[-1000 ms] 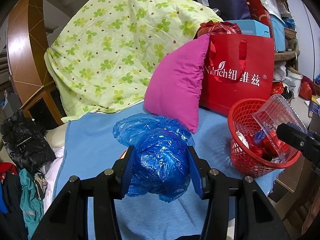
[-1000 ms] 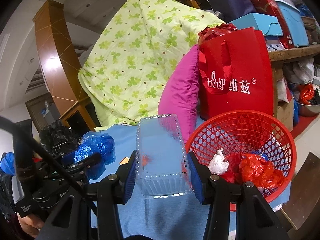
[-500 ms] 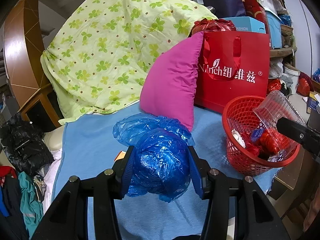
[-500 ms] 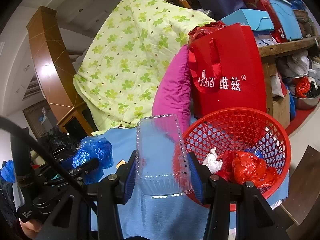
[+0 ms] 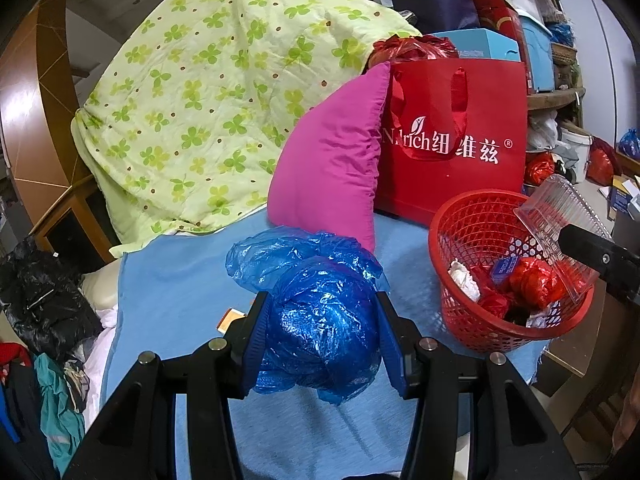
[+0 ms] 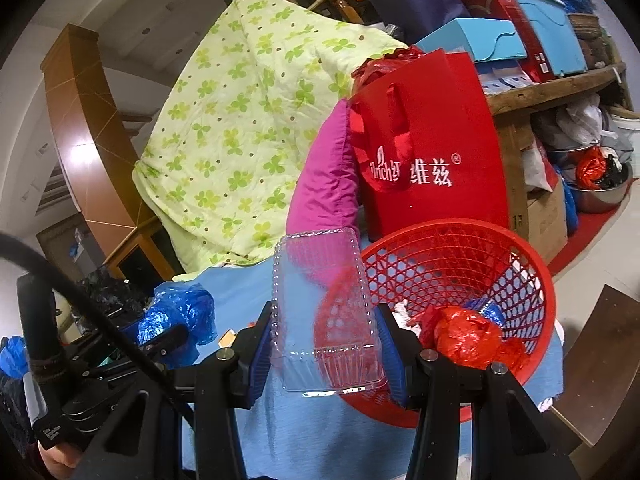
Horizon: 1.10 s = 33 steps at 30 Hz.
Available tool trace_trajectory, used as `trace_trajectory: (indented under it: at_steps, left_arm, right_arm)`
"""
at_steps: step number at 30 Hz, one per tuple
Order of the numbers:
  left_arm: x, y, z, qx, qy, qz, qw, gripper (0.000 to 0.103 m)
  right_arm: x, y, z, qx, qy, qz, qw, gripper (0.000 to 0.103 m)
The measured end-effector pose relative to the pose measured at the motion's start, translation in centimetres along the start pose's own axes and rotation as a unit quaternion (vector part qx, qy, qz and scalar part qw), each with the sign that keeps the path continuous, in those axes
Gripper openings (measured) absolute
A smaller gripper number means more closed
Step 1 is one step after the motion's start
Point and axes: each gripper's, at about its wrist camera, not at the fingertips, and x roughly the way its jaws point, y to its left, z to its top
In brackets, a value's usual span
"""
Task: Collect trash
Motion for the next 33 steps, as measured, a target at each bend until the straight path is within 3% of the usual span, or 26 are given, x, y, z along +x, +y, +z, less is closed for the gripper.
trace_trajectory:
  at_steps: [28,33]
  left_arm:
    - [2.2,-5.1,2.2,0.040,-0.005,-0.039,0.9984,0.053]
    - [2.9,-6.1,2.6,0.039,-0.014,-0.076,0.9963,0.054]
  right_arm:
    - [0.5,-4.9,0.9,0.044,-0.002,-0.036,0.998,0.051]
    - [0.8,-6.1,0.9,0.060,0.000,-0.047,0.997,0.051]
